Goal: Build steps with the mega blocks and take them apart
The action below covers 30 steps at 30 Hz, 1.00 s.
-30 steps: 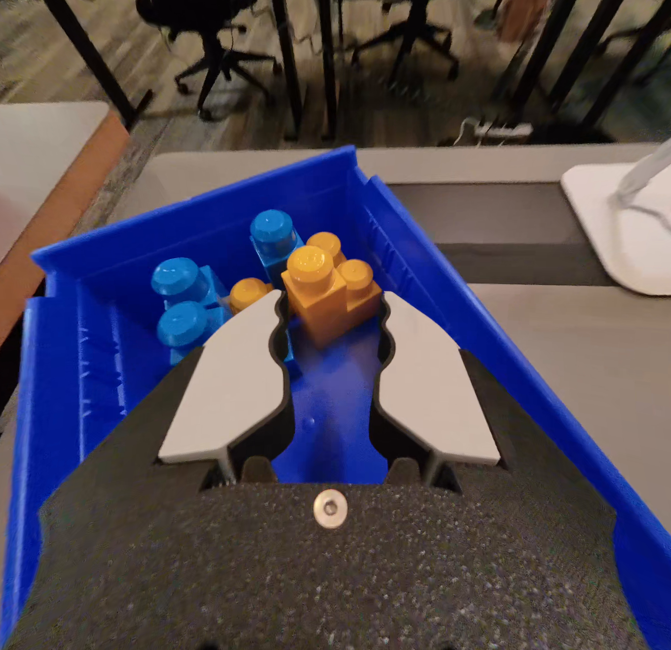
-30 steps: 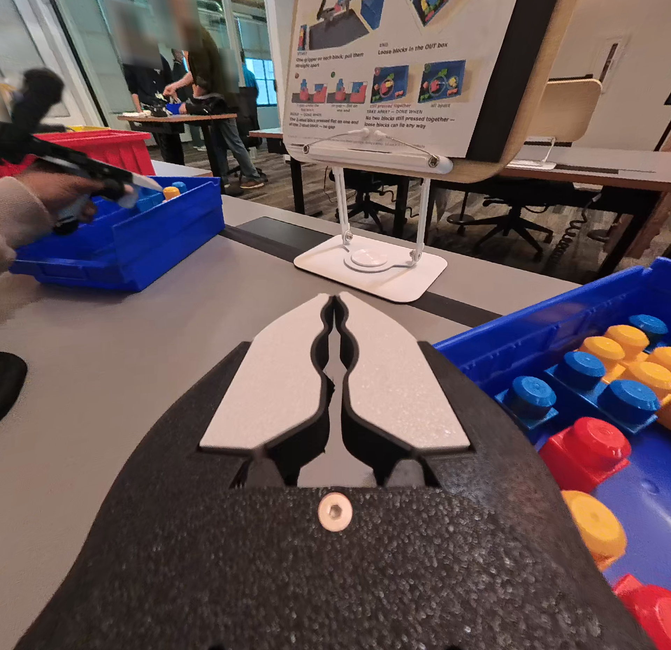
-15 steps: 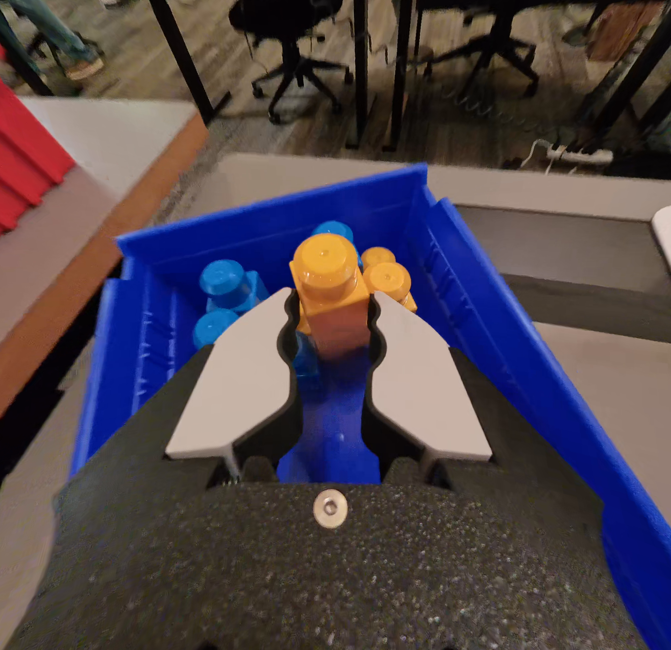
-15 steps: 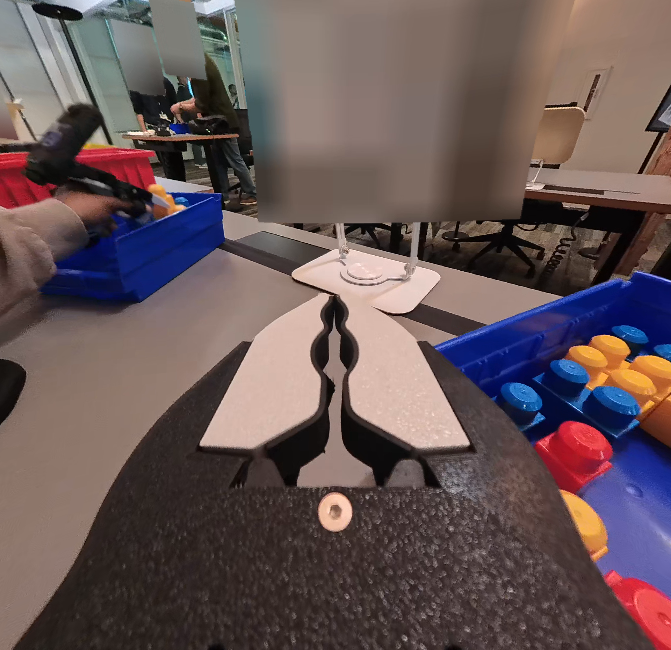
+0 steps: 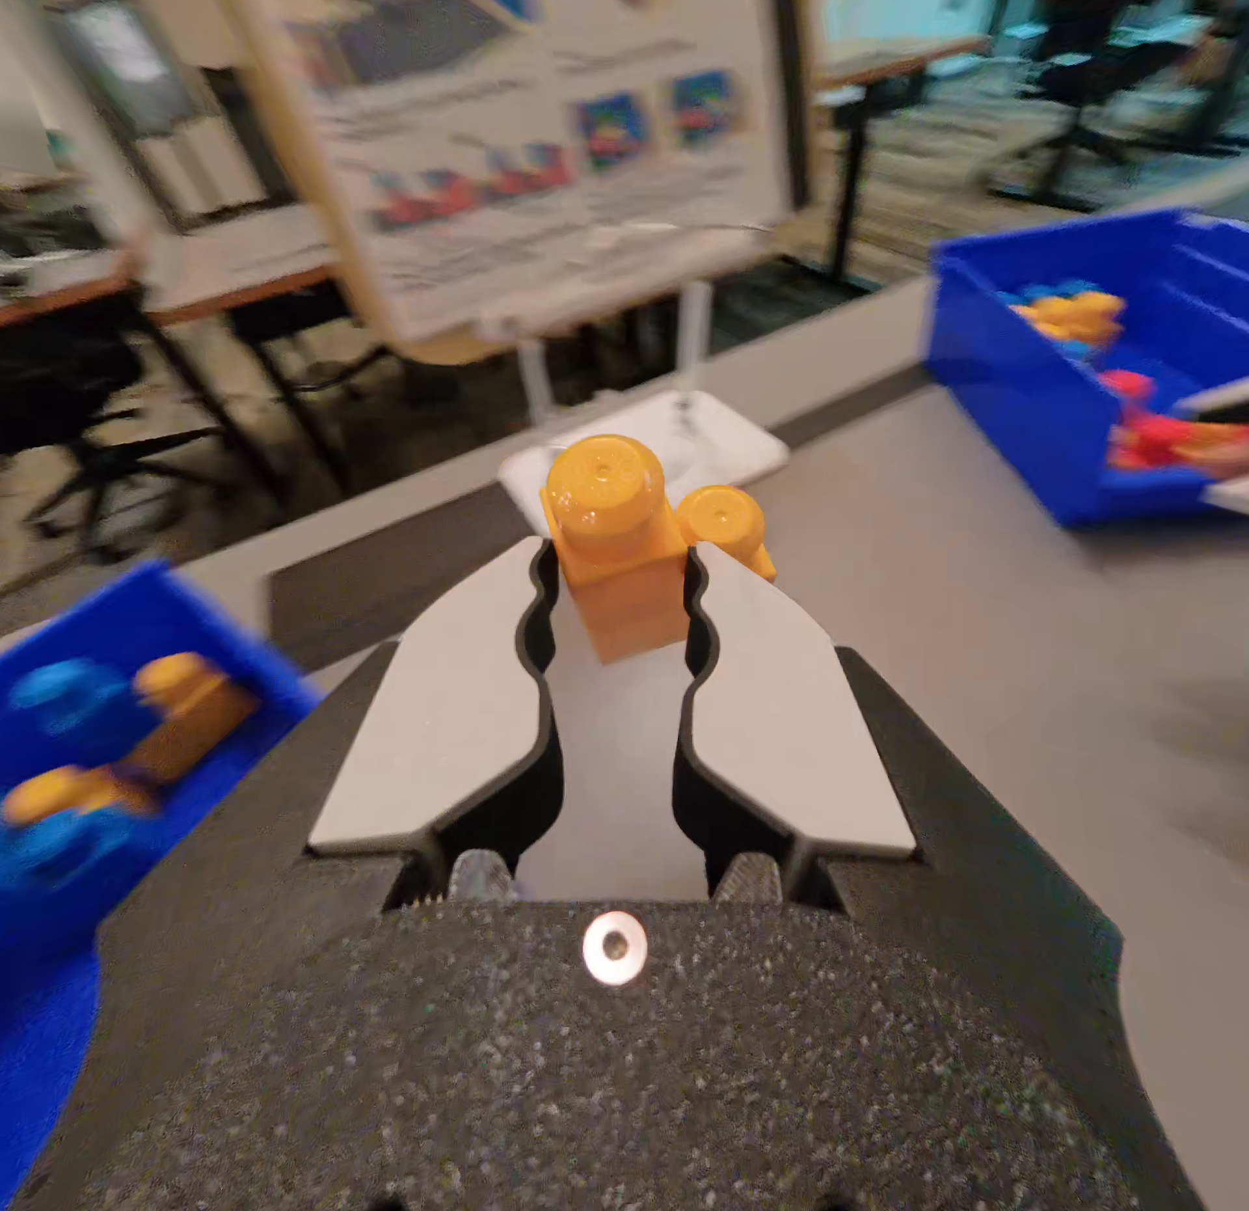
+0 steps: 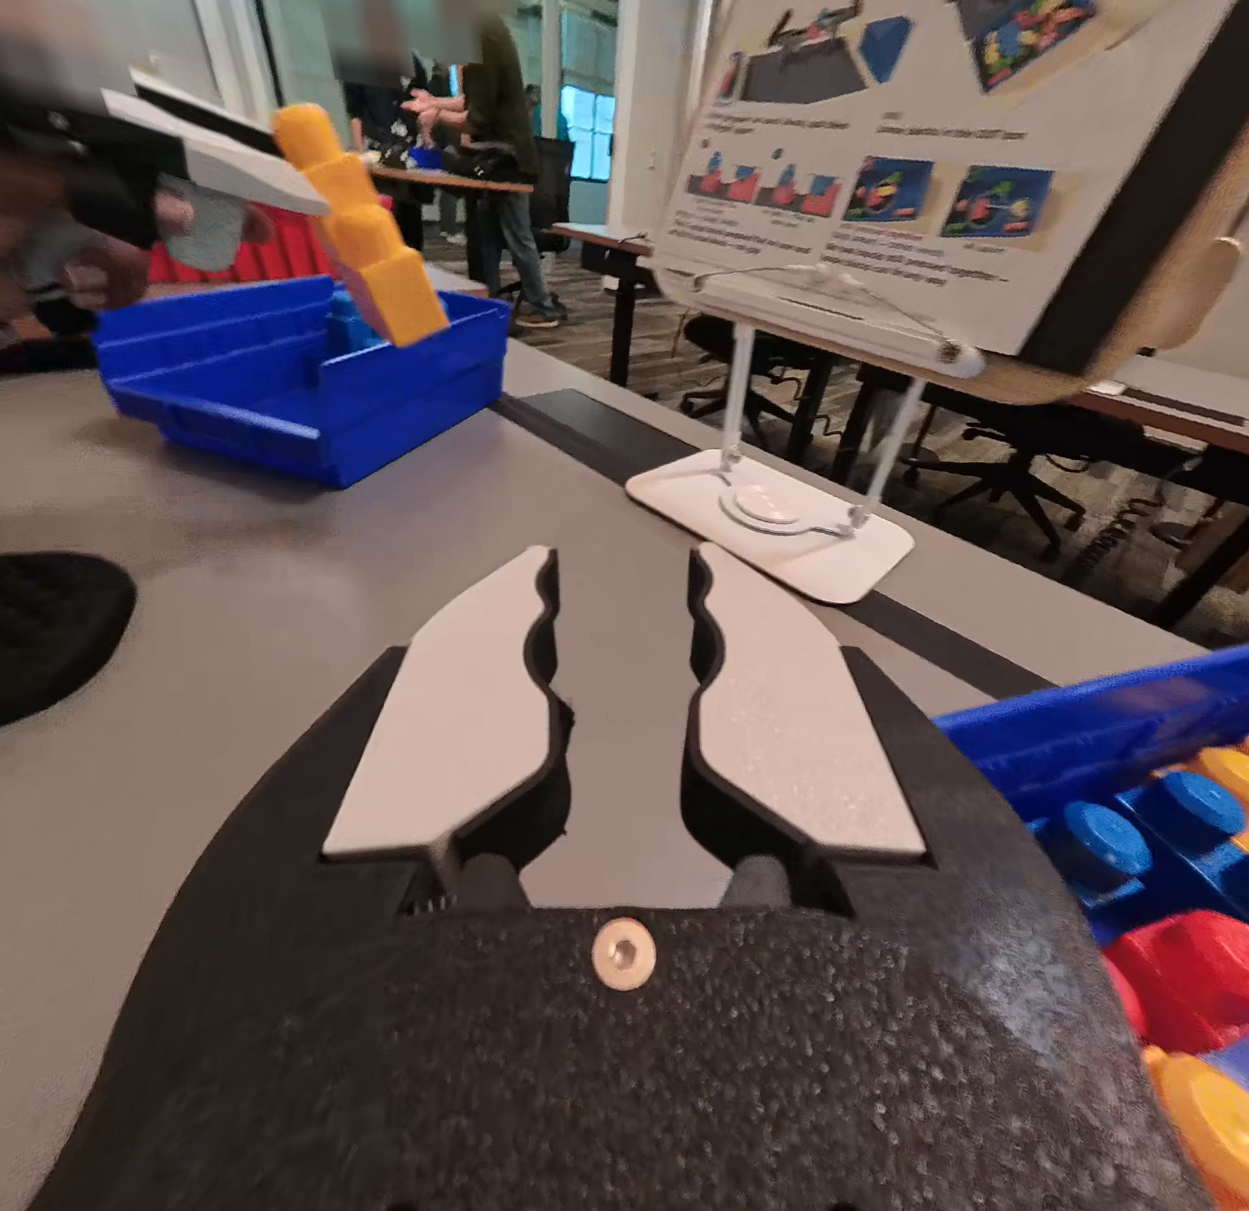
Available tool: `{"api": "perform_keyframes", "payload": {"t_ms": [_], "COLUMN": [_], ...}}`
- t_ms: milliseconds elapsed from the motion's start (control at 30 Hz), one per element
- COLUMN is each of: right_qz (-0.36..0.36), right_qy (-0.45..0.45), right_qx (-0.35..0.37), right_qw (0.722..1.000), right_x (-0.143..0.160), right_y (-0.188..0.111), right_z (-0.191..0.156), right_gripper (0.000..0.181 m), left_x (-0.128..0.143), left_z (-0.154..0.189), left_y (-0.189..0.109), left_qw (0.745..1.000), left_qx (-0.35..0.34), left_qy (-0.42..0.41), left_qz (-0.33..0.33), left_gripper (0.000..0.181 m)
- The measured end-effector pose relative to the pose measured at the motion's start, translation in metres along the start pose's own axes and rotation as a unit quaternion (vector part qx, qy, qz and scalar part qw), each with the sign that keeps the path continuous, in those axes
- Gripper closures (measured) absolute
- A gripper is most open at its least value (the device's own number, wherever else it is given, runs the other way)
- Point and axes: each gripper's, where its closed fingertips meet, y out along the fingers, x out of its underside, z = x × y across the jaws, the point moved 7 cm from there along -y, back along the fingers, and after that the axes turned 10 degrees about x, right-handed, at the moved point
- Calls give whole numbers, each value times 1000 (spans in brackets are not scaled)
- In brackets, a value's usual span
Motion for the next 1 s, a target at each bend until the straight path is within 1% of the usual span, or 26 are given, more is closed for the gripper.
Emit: {"api": "perform_keyframes", "payload": {"t_ms": [100, 200, 267, 333, 367, 400, 500, 567, 633, 733, 800, 900, 1000], "right_qz": [-12, -36, -45, -60, -65, -67, -71, -64, -50, 11, 57, 113, 122], "right_qy": [-23, -51, -80, -105, -113, -117, -123, -92, -49, 43, 98, 164, 184], "right_qx": [-41, -68, -67, -62, -65, -79, -89, -97, -96, -133, -174, -249, -296], "right_qw": [999, 996, 993, 991, 989, 988, 986, 989, 993, 990, 978, 948, 929], "right_x": [1, 7, 12, 18, 21, 23, 25, 23, 20, 8, -1, -12, -12], "right_y": [4, 9, 12, 14, 14, 14, 13, 13, 12, 4, -4, -14, -15], "right_z": [-22, -43, -51, -55, -57, -60, -61, -59, -49, -34, -27, -28, -38], "right_gripper": [133, 127, 128, 136, 139, 150, 151, 151, 151, 151, 151, 151, 151], "left_x": [11, 22, 27, 32, 35, 38, 43, 41, 38, 37, 36, 34, 33], "left_z": [63, 113, 135, 149, 153, 155, 154, 151, 148, 145, 148, 158, 165], "left_y": [30, 54, 63, 67, 68, 69, 67, 64, 61, 59, 58, 54, 49], "left_qw": [994, 982, 976, 971, 970, 970, 967, 962, 954, 942, 930, 908, 891], "left_qx": [101, 176, 206, 229, 235, 235, 250, 273, 298, 328, 357, 404, 437], "left_qy": [20, 36, 43, 40, 38, 41, 27, 5, -12, -28, -29, -38, -45], "left_qz": [-31, -52, -58, -58, -58, -55, -33, 1, 32, 62, 78, 102, 115], "left_gripper": [145, 145, 145, 145, 145, 145, 145, 147, 137, 125, 123, 124, 134]}}
